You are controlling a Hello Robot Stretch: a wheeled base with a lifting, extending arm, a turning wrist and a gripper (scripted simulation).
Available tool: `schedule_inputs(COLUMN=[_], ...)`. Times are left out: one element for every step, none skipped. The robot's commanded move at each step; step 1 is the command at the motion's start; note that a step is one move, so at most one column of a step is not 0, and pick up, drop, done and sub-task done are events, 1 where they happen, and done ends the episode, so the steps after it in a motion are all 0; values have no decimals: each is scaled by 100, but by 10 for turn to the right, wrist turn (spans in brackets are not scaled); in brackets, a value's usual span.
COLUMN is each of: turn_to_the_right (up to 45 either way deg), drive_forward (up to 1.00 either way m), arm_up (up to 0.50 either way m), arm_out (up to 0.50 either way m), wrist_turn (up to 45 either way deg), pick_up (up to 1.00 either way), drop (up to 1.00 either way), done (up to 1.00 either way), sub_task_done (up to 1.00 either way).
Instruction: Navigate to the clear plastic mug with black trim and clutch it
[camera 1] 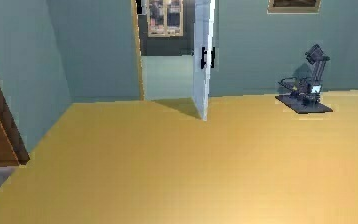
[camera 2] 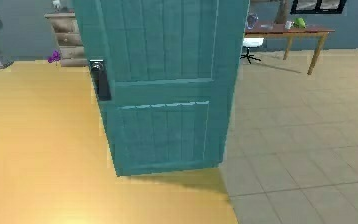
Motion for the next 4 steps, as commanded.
schedule_inputs(turn_to_the_right=[0,-30,0,0], drive_forward=[100,0,100,100], arm_up=[0,0,0,0], arm_out=[0,0,0,0], wrist_turn=[0,0,0,0], pick_up=[0,0,0,0], drop=[0,0,0,0], done=[0,0,0,0], sub_task_done=[0,0,0,0])
